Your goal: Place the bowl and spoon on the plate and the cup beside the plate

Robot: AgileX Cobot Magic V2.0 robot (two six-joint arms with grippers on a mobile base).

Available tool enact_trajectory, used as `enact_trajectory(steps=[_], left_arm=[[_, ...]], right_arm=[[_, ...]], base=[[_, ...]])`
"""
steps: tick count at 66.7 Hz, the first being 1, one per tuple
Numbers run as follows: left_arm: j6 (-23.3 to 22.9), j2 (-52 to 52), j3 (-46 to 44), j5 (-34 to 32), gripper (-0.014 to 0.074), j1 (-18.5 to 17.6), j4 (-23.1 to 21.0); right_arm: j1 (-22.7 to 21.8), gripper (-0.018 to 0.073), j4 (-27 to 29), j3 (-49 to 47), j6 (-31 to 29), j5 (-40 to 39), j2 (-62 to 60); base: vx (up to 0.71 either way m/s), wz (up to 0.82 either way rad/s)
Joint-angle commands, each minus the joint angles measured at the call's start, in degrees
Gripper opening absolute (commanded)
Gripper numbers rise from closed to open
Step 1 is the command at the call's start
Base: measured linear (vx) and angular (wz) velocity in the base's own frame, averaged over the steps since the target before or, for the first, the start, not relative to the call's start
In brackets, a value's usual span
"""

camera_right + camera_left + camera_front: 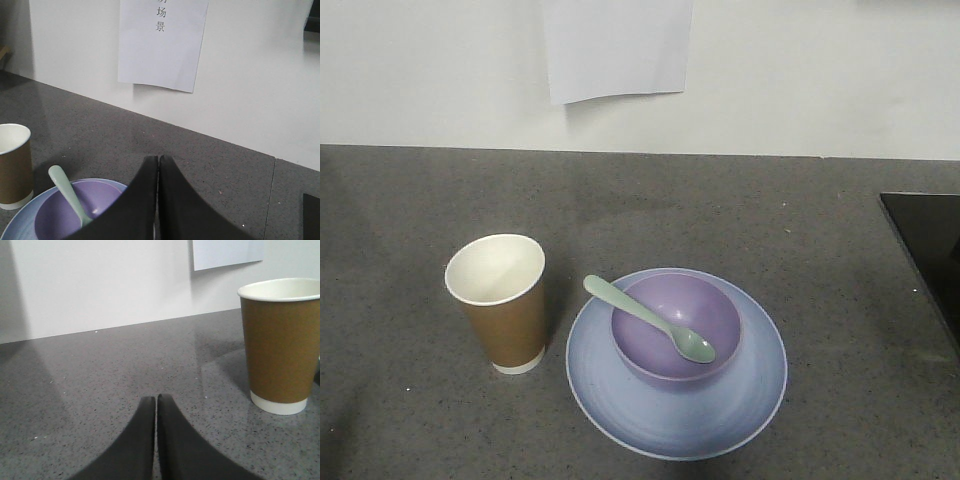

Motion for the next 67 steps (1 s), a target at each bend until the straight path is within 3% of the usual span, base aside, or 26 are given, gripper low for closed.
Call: enact_trajectory(steps=[1, 23, 37, 43, 67], left_arm=[[0.05, 0.09, -0.42, -2.58, -0.0008, 1.03, -0.47], [-2.56, 0.42, -0.42, -2.9, -0.0008, 1.08, 0.34], [-18.73, 0.27, -0.42, -2.97, -0.0008, 1.08, 13.62], [-22.63, 0.27, -0.42, -2.97, -0.0008, 0.99, 15.75], [-23.4, 0.27, -0.42, -2.84, -0.0008, 0.99, 15.64]], right_arm=[[-0.31, -0.0006, 0.08, -1.41, 0.1, -4.12, 0.65], [-0.31, -0.0006, 0.08, -1.41, 0.1, -3.85, 0.65], [-0.31, -0.0006, 0.08, -1.41, 0.1, -3.72, 0.65], [-0.31, -0.0006, 0.08, -1.41, 0.1, -3.72, 0.65], [-0.31, -0.0006, 0.08, -1.41, 0.1, -3.72, 0.65]], base=[[0.0, 0.0], [0.0, 0.0], [0.0, 0.0], [0.0, 0.0], [0.0, 0.0]])
